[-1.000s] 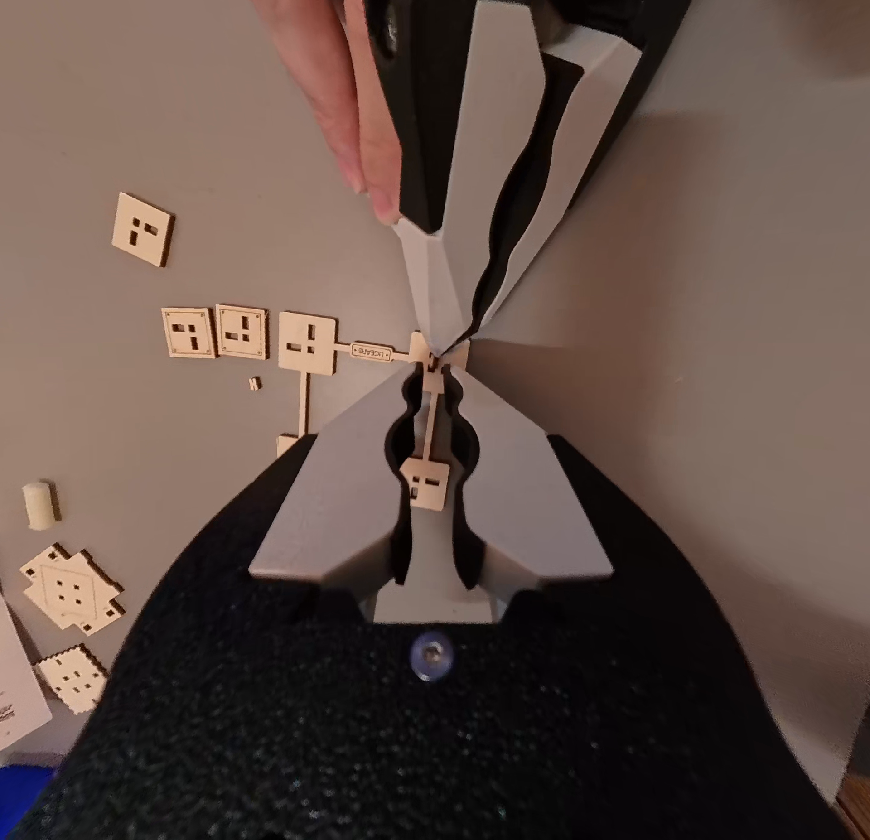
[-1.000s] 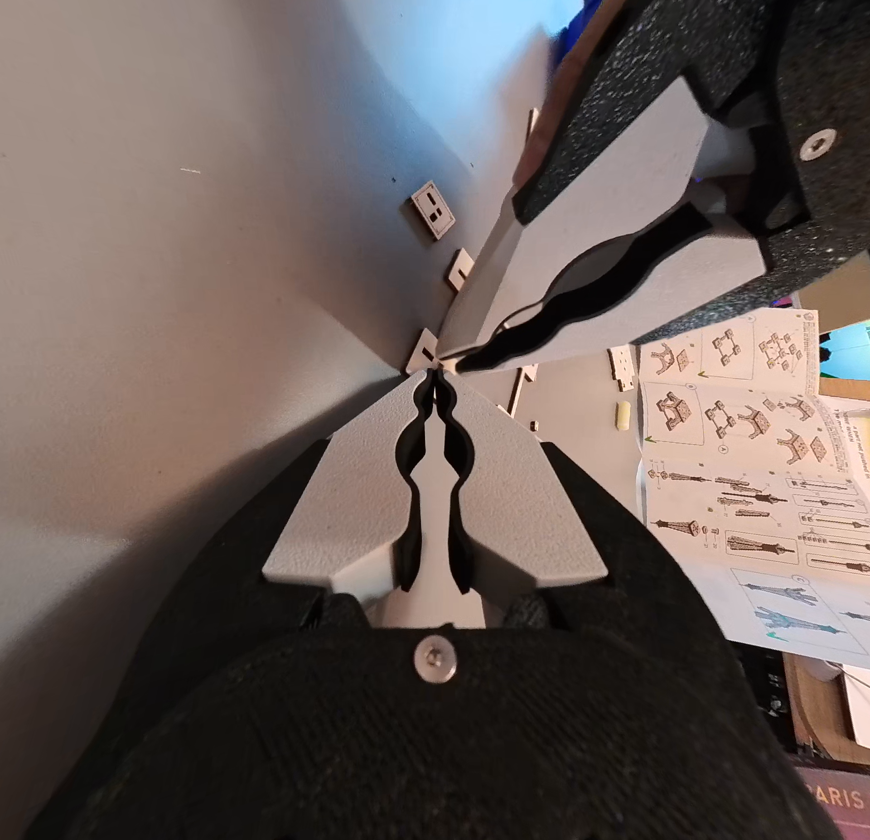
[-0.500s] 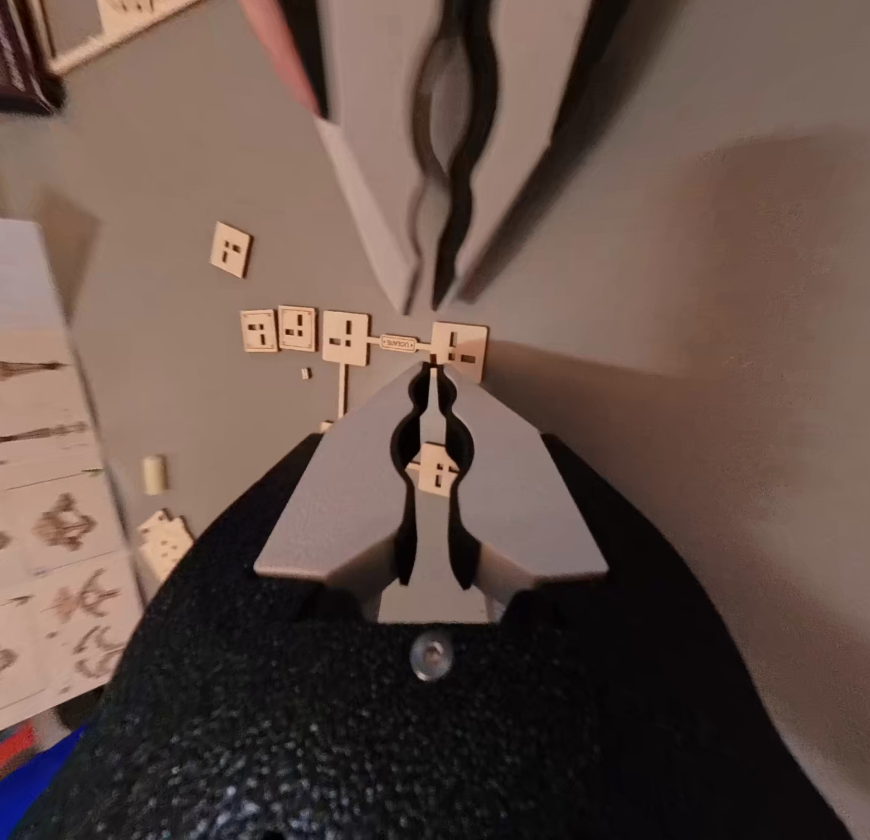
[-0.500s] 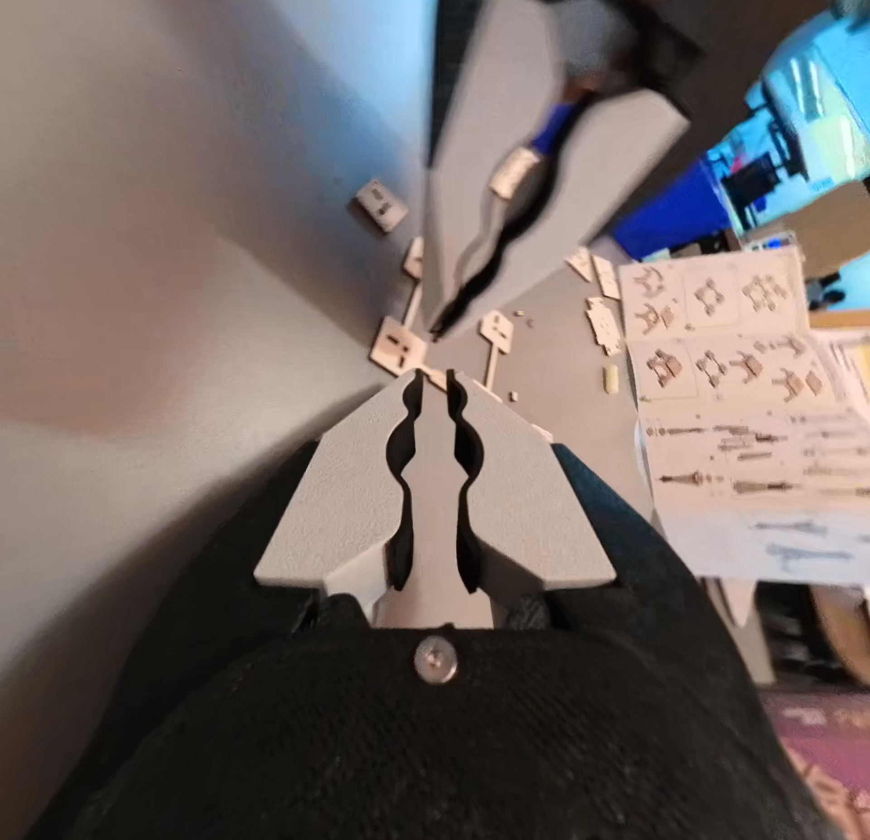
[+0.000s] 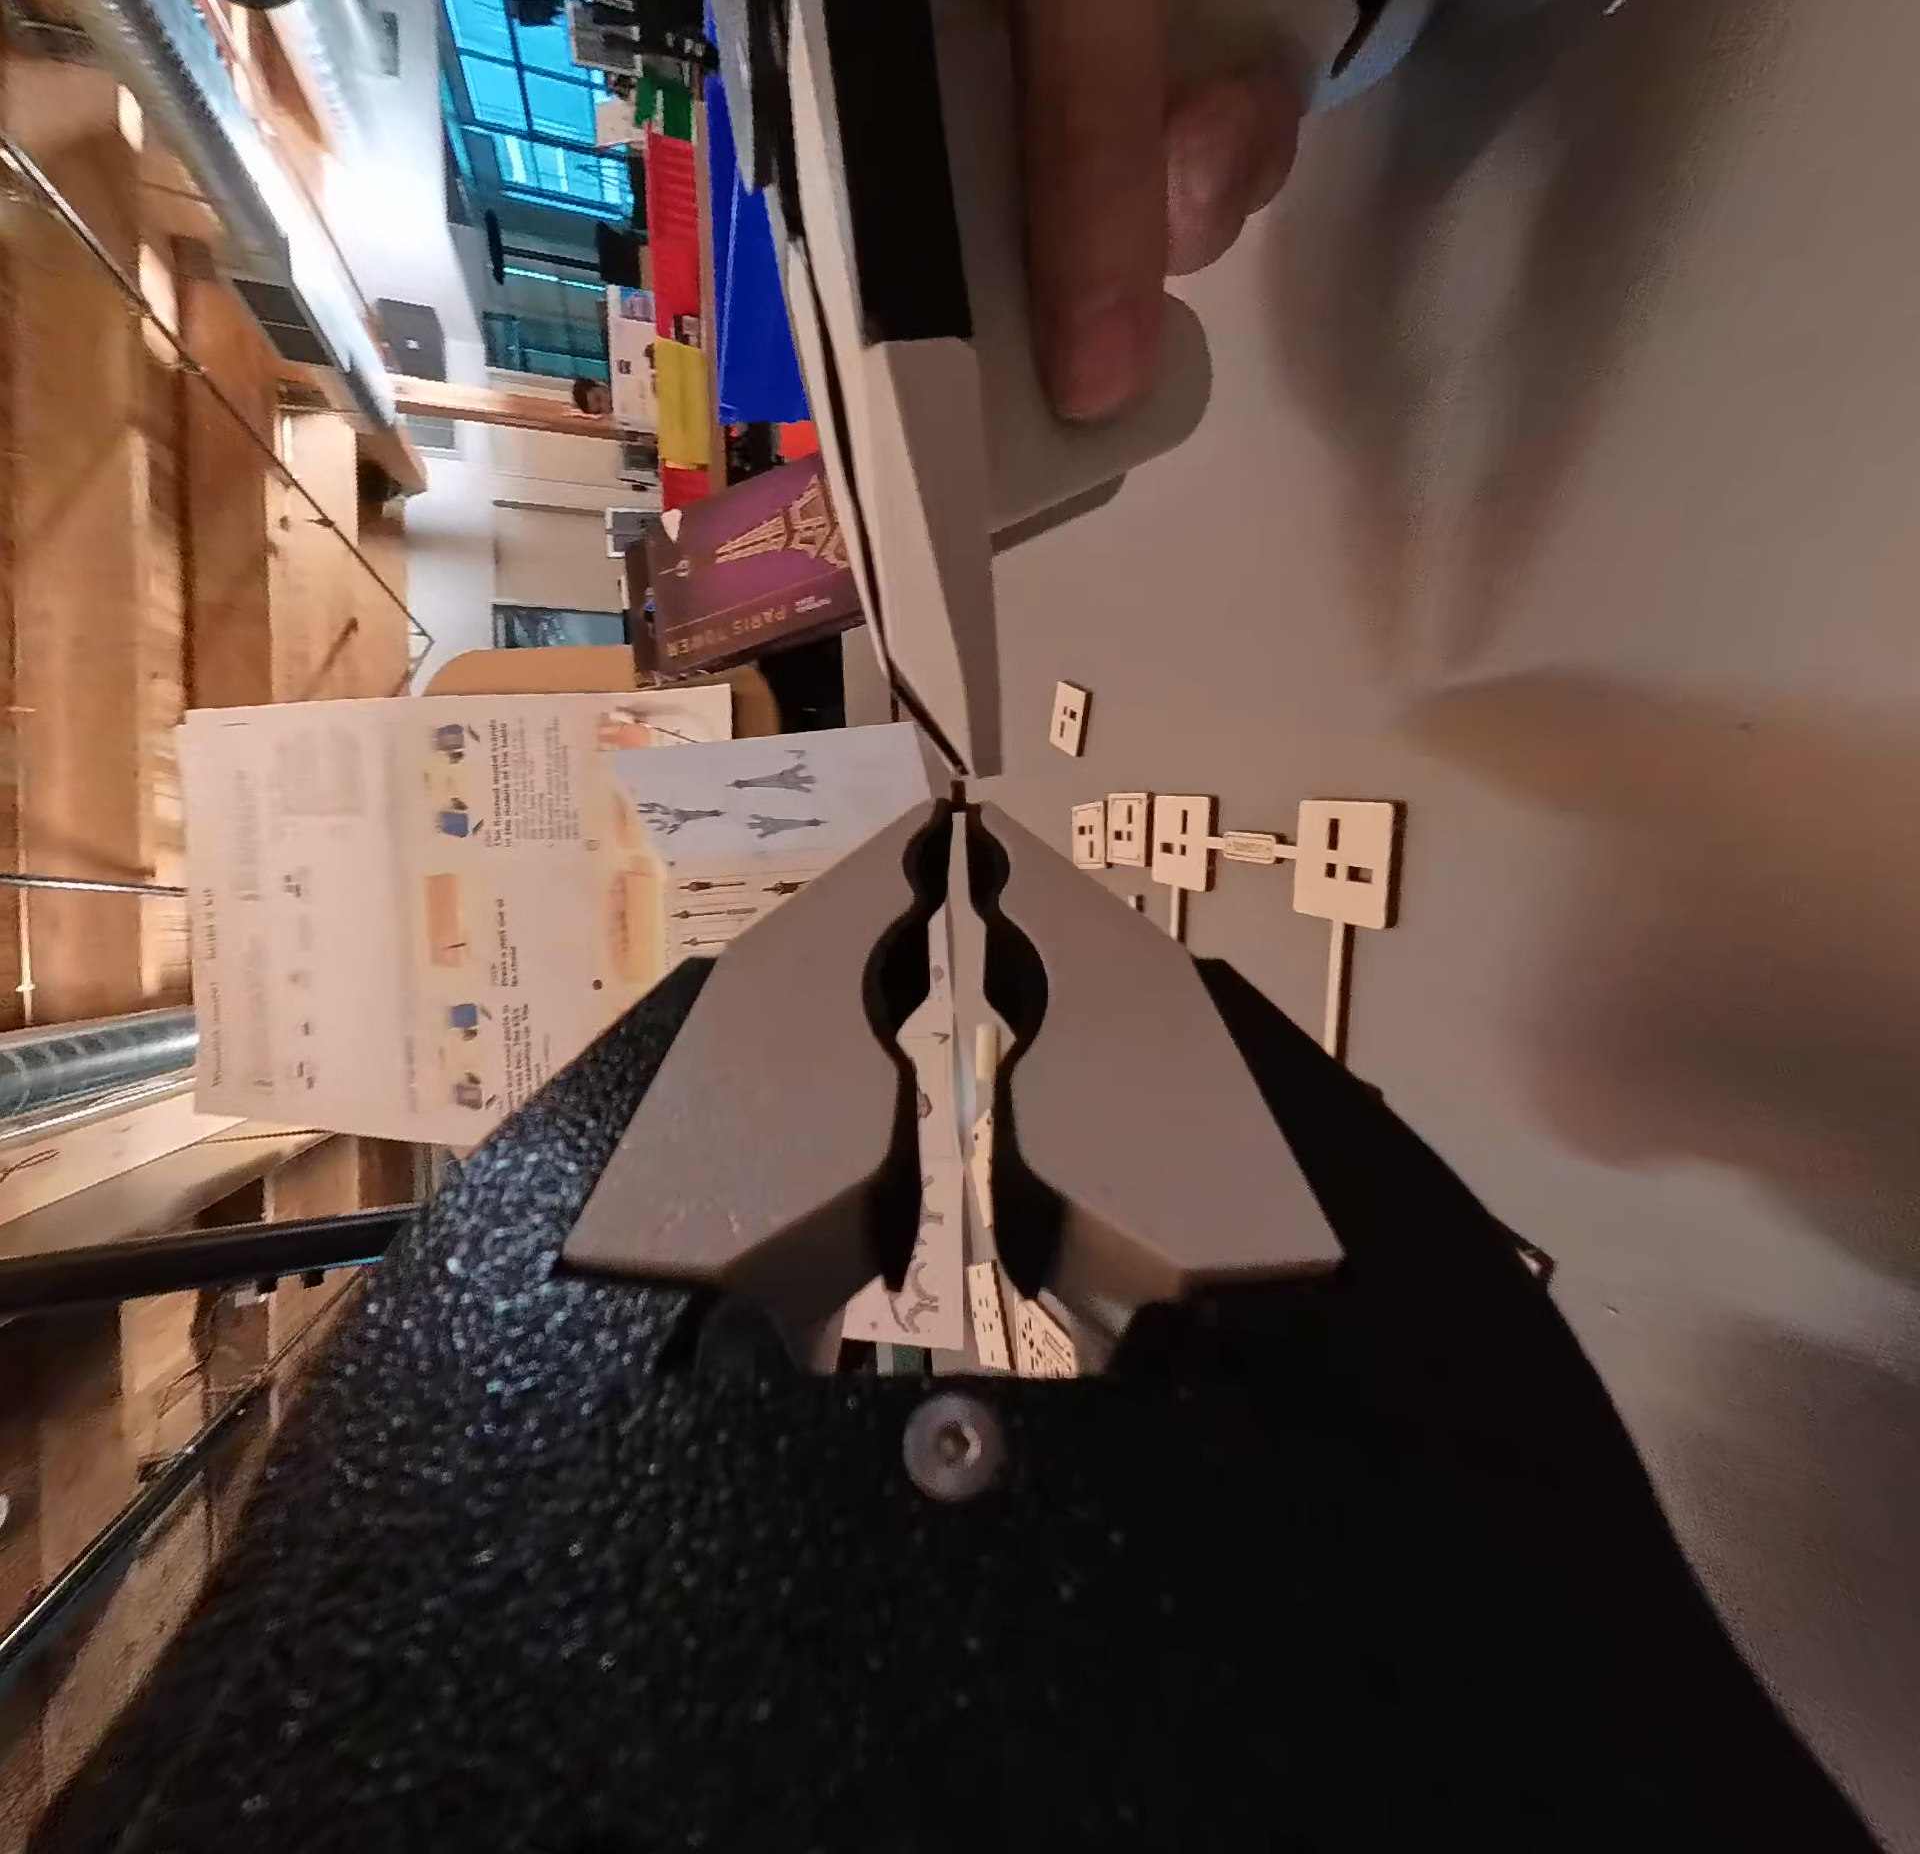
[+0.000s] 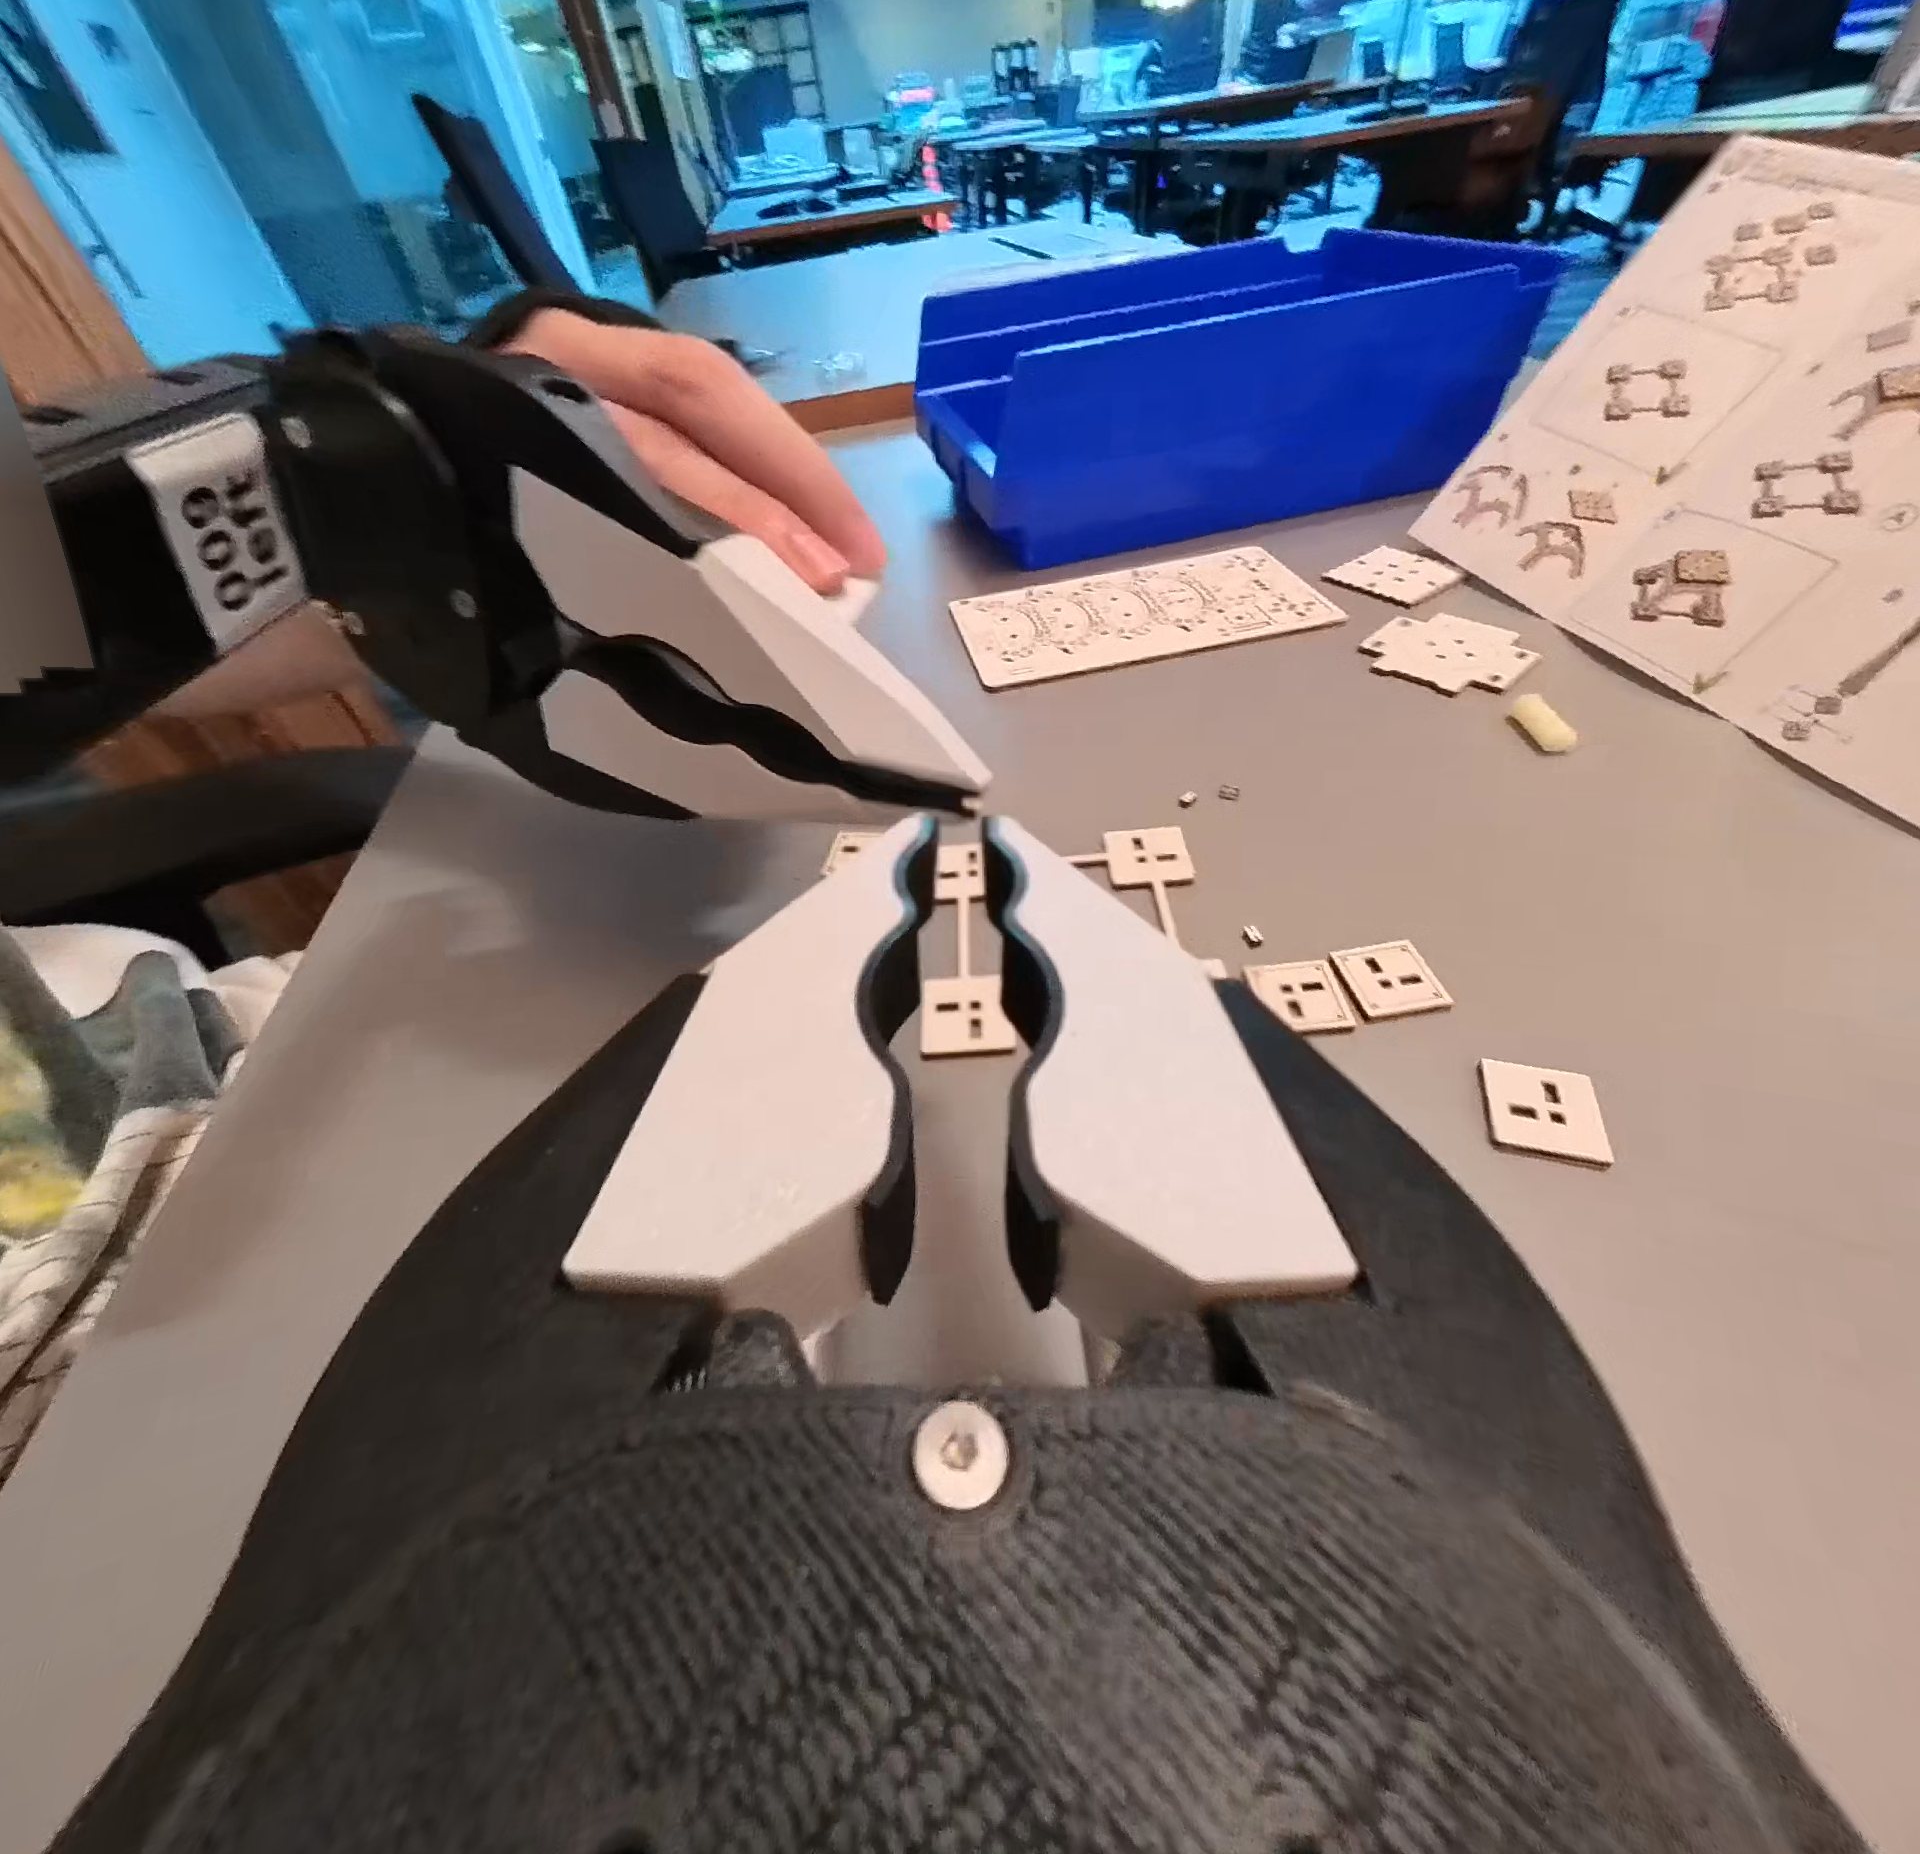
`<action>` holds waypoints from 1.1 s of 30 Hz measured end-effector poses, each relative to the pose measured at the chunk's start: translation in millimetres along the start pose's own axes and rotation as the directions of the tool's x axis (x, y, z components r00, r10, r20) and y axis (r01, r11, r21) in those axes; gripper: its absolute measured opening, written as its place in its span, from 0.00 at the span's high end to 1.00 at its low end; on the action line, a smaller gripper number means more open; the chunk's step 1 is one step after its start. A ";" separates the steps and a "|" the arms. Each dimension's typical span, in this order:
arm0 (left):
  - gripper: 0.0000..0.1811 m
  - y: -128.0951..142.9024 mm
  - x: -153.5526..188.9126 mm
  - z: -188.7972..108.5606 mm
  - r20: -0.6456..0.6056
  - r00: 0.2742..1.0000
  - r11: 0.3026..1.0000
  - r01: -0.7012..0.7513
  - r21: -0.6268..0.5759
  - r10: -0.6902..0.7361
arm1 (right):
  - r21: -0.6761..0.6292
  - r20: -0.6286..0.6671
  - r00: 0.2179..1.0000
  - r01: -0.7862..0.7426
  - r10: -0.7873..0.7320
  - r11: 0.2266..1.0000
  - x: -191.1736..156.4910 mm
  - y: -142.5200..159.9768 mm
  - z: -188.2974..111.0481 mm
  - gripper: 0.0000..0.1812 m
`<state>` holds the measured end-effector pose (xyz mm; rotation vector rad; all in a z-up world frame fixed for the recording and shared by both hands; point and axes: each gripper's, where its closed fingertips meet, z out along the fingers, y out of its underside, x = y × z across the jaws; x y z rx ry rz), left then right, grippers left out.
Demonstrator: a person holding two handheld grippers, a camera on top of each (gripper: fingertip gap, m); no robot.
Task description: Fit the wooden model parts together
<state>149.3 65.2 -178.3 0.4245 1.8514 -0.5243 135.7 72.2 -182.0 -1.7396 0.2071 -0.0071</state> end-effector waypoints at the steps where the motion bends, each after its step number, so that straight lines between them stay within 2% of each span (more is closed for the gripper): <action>1: 1.00 0.3 -1.4 -0.3 0.012 1.000 1.000 0.001 -0.004 -0.001 | -0.011 -0.022 1.000 0.005 -0.006 1.000 3.4 2.0 -0.3 0.94; 4: 1.00 0.3 -3.6 -0.4 0.037 0.999 1.000 0.007 -0.008 -0.006 | -0.010 -0.045 0.999 0.023 -0.024 1.000 6.0 1.9 -0.3 0.91; 10: 1.00 -3.3 -3.3 0.8 0.051 0.998 1.000 -0.022 -0.014 0.022 | 0.043 -0.025 1.000 0.013 -0.012 0.999 1.5 -5.2 1.3 0.99; 14: 1.00 -3.9 -3.4 0.5 0.044 0.999 1.000 -0.010 -0.004 0.010 | 0.050 -0.022 0.999 0.029 -0.028 0.998 1.4 -5.8 0.8 0.99; 16: 1.00 -3.6 -4.7 -0.6 0.031 0.999 1.000 0.027 0.013 -0.028 | 0.064 -0.014 0.999 0.052 -0.051 0.997 0.7 -6.8 0.1 0.99; 18: 0.96 1.7 -8.9 -1.9 0.001 0.989 0.989 0.145 0.020 -0.145 | 0.100 0.009 0.997 0.075 -0.077 0.992 -1.4 -11.1 -3.5 0.99; 20: 0.90 3.9 -10.6 -4.0 -0.079 0.943 0.943 0.328 0.052 -0.324 | 0.127 0.030 0.997 0.072 -0.076 0.989 -2.5 -13.9 -7.7 0.99; 21: 0.90 1.4 -9.9 -6.1 -0.143 0.902 0.904 0.421 0.078 -0.407 | 0.144 0.060 0.995 0.070 -0.079 0.987 -6.0 -15.9 -9.4 0.99; 23: 0.90 -6.7 -13.4 -11.9 -0.265 0.790 0.792 0.597 0.124 -0.554 | 0.193 0.084 0.990 0.091 -0.109 0.977 -10.4 -21.1 -12.9 0.99; 26: 0.99 -18.0 -23.5 -21.2 -0.410 0.621 0.612 0.772 0.171 -0.668 | 0.256 0.090 0.974 0.179 -0.208 0.950 -19.1 -27.0 -16.9 0.99; 28: 1.00 -27.1 -25.5 -28.5 -0.510 0.528 0.516 0.837 0.180 -0.679 | 0.276 0.076 0.960 0.238 -0.268 0.931 -23.4 -29.0 -17.9 0.99; 30: 0.98 -31.8 -25.1 -32.3 -0.557 0.487 0.478 0.861 0.175 -0.673 | 0.290 0.050 0.953 0.273 -0.300 0.917 -24.2 -31.8 -18.6 0.99; 33: 0.98 -32.1 -20.0 -31.9 -0.556 0.513 0.512 0.841 0.175 -0.654 | 0.318 0.059 0.951 0.271 -0.305 0.908 -27.7 -35.7 -20.4 0.99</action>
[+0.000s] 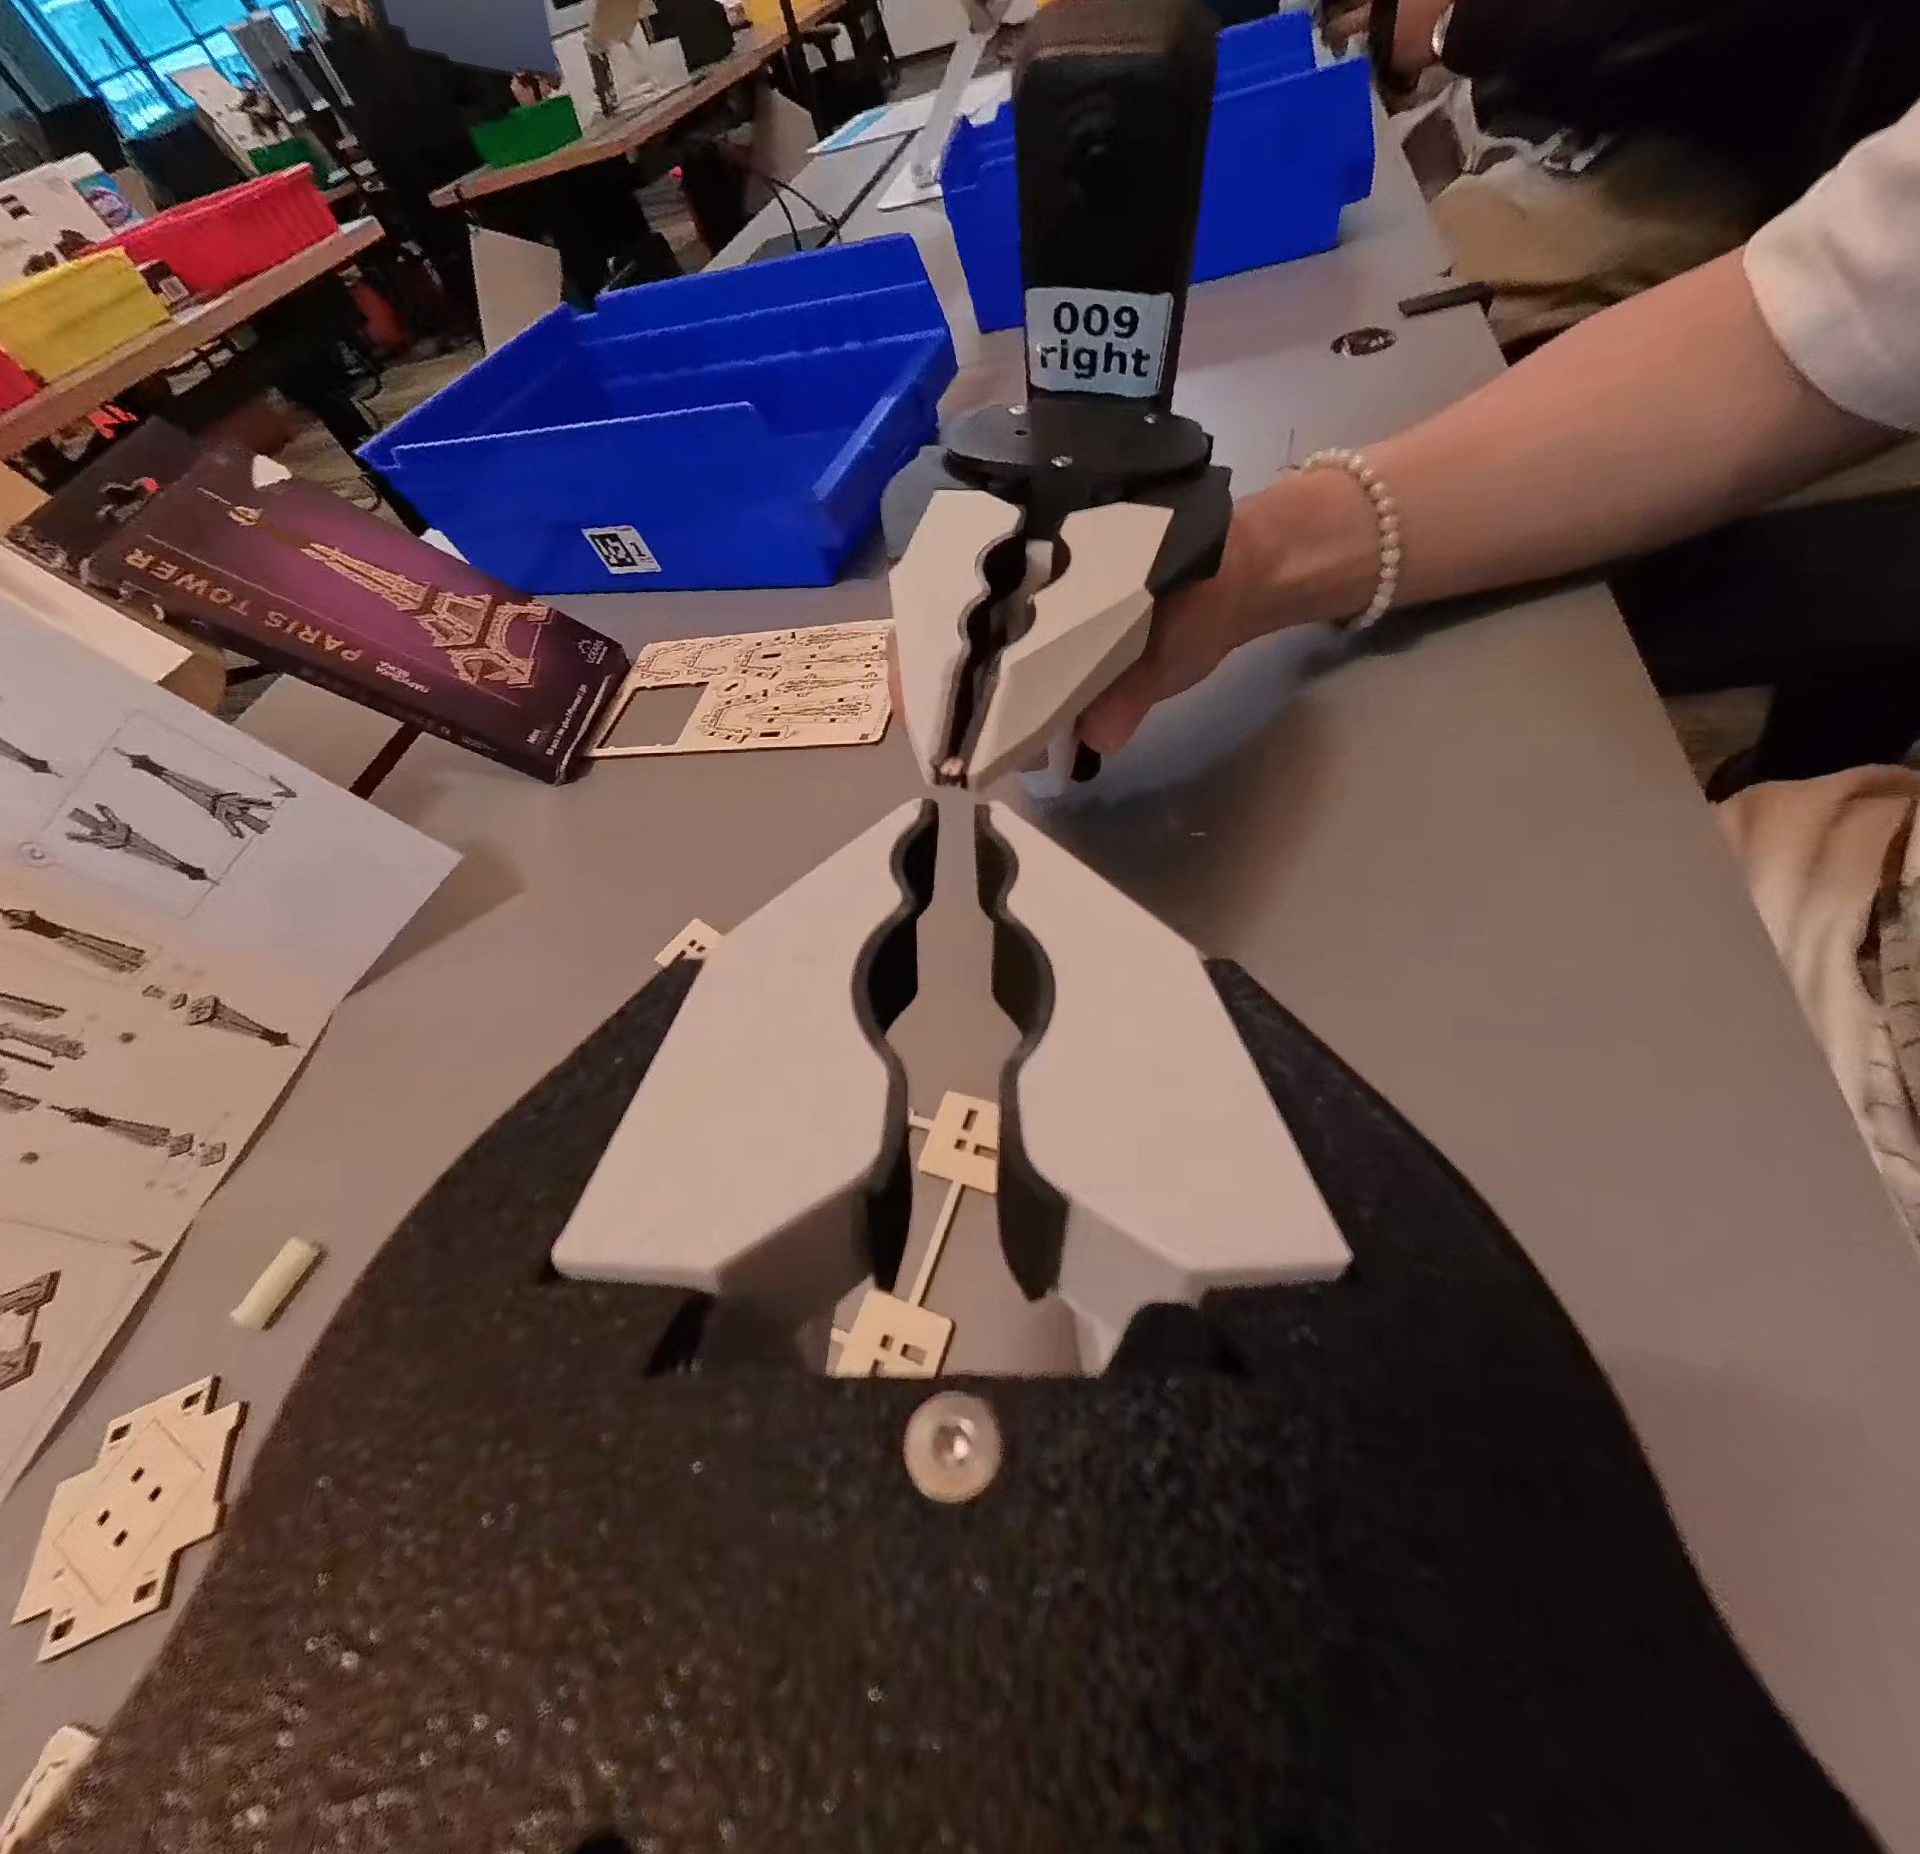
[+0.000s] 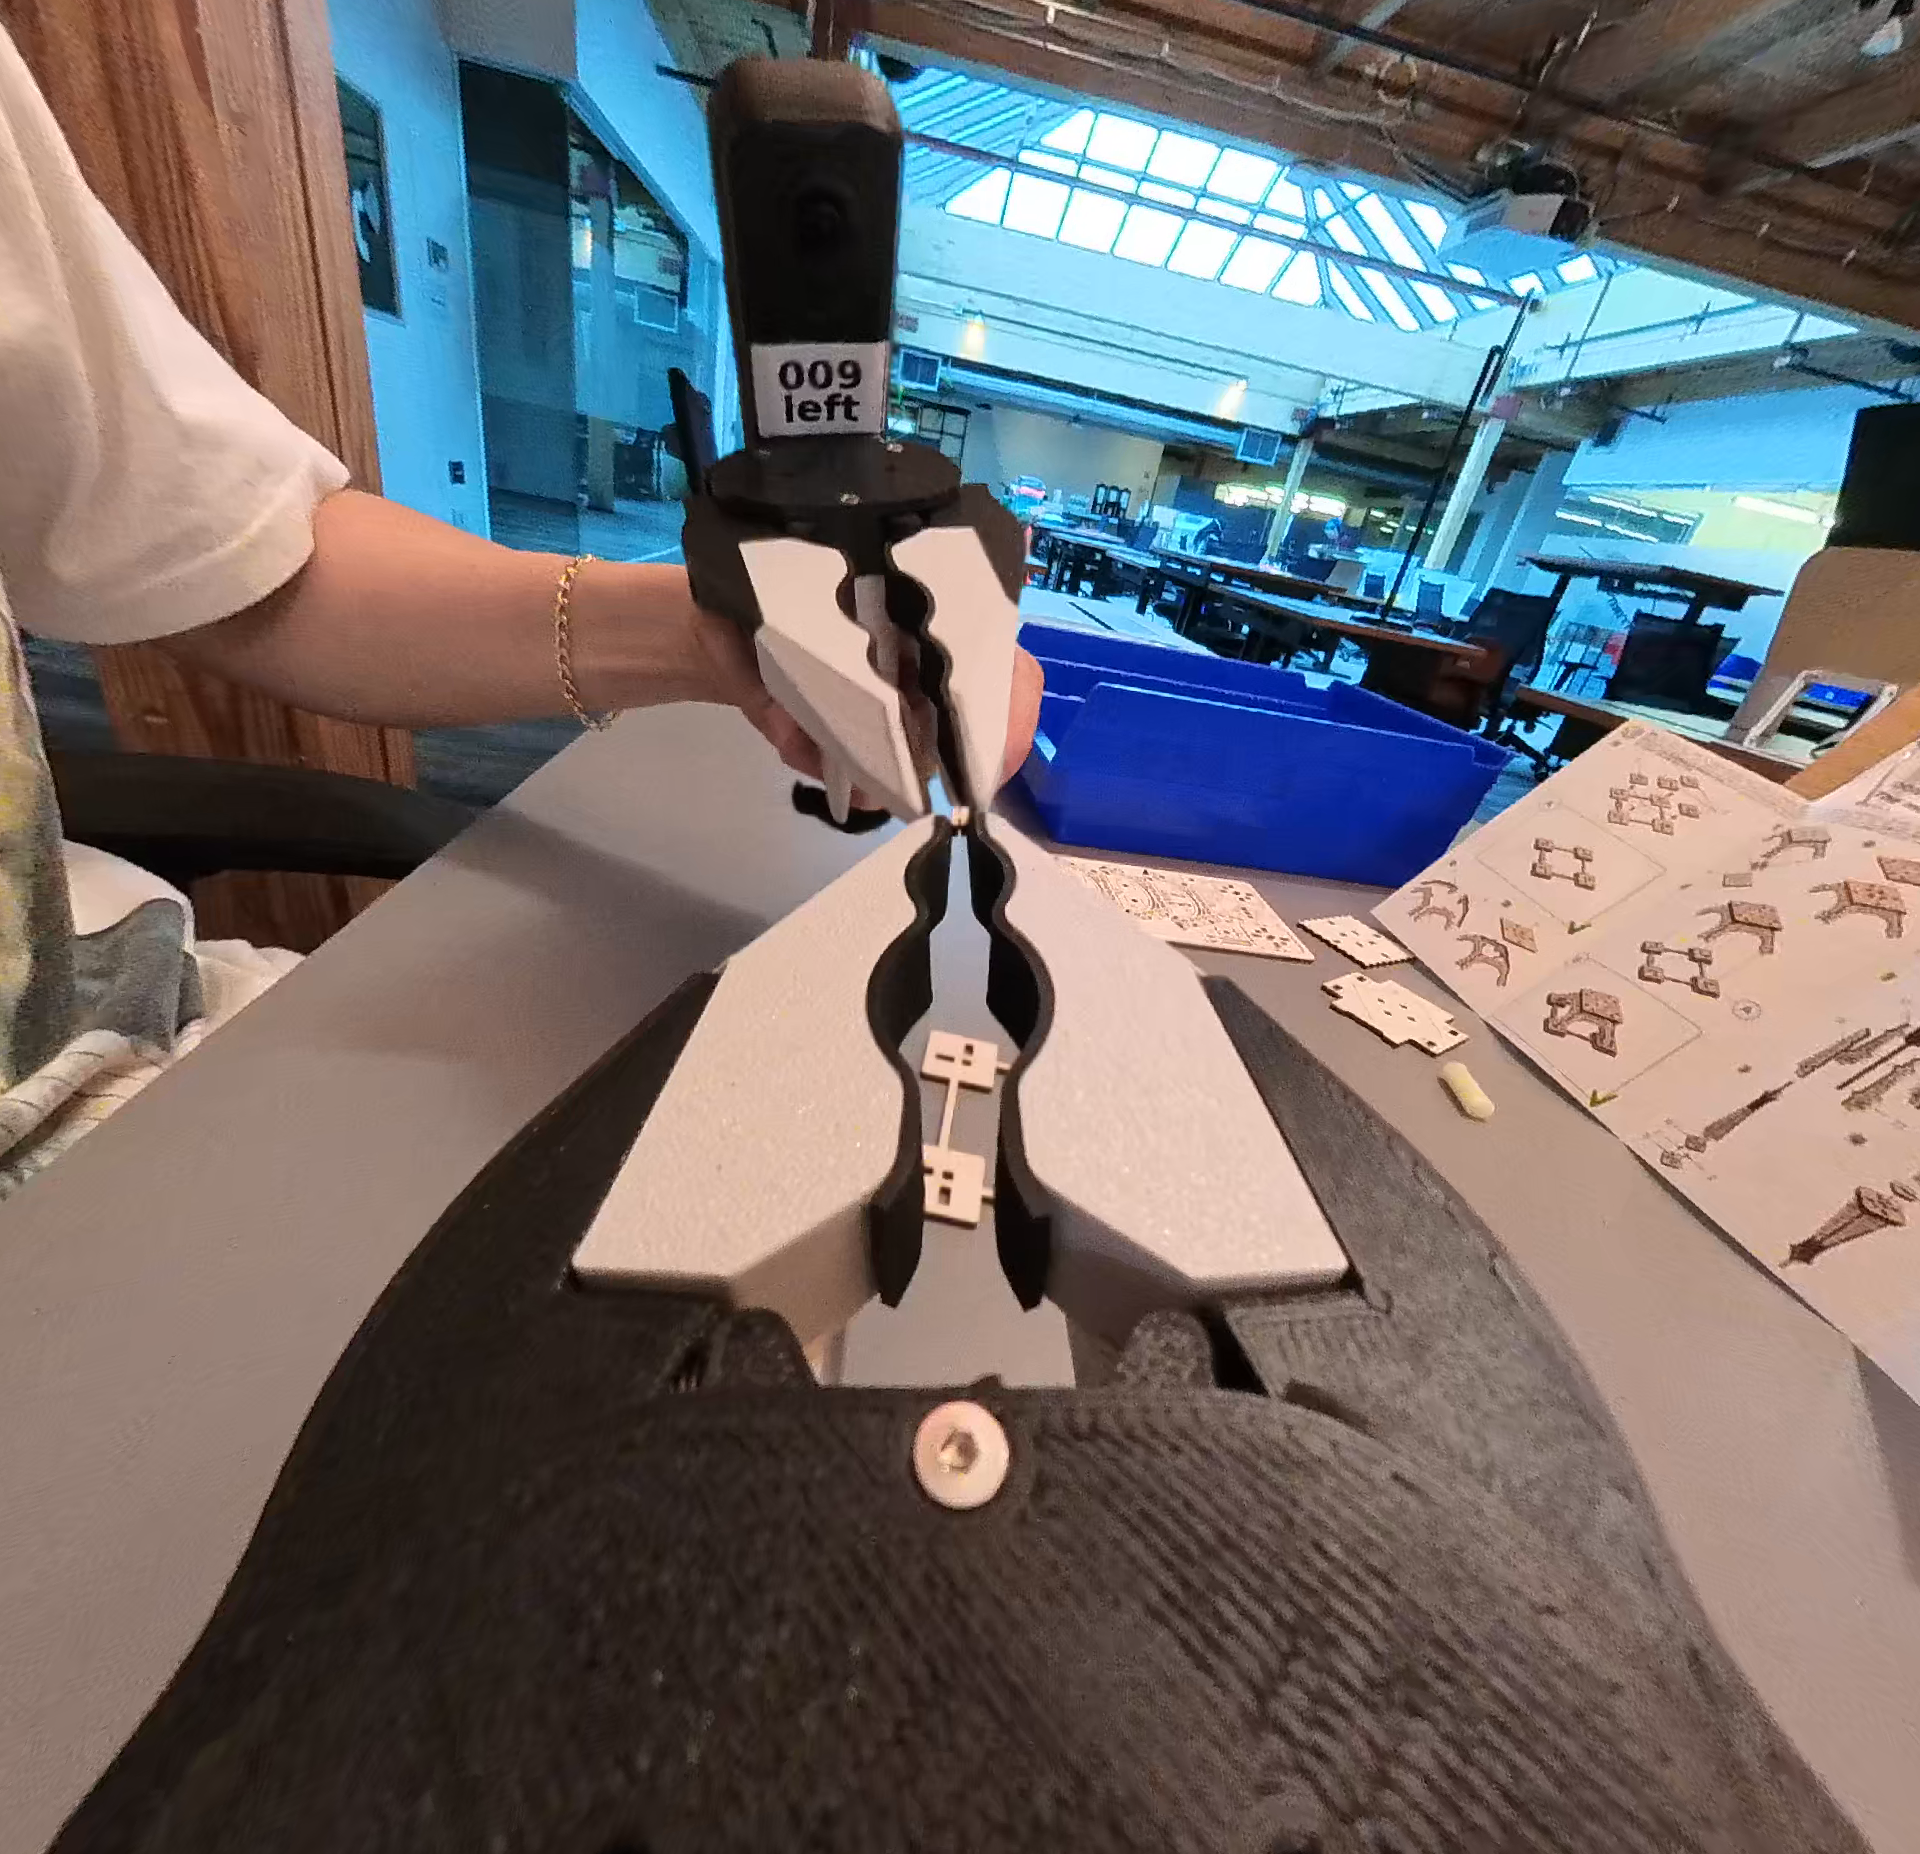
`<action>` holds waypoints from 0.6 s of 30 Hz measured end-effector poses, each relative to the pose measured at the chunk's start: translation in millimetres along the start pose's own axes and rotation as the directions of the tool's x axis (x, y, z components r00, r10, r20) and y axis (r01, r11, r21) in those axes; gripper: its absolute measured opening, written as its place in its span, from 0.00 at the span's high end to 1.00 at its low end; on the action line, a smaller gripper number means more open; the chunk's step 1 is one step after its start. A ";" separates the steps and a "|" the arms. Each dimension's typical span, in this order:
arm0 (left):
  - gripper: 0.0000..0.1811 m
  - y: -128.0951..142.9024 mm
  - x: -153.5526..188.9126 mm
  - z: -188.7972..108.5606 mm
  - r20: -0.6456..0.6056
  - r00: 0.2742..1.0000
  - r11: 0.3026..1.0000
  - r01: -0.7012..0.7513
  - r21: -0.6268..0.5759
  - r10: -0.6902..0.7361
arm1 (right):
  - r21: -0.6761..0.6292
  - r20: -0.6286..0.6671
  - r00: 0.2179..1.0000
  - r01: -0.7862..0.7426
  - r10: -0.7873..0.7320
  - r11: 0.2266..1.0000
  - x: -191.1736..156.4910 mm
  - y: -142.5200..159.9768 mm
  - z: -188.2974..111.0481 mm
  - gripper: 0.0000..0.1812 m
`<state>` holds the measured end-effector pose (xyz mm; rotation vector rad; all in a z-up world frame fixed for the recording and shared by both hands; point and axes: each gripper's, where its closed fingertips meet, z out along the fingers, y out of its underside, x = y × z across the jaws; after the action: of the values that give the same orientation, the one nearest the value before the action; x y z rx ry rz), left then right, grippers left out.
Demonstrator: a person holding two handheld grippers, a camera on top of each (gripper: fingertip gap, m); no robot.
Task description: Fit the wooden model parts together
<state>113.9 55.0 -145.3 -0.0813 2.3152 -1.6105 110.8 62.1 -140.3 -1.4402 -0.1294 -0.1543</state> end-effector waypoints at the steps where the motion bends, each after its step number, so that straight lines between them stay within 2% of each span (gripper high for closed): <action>1: 0.98 2.1 1.4 1.0 -0.006 1.000 1.000 -0.004 -0.012 0.004 | 0.009 0.004 1.000 -0.004 0.004 1.000 -0.6 -1.2 -0.2 0.99; 18: 1.00 -3.9 10.3 -0.6 -0.080 0.997 1.000 -0.011 -0.007 0.011 | 0.017 0.062 0.998 0.001 -0.002 1.000 -9.5 -2.8 -2.4 0.99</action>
<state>103.5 51.8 -143.9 -0.0061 2.3768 -1.6279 100.9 59.6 -139.6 -1.4289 -0.1823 -0.1098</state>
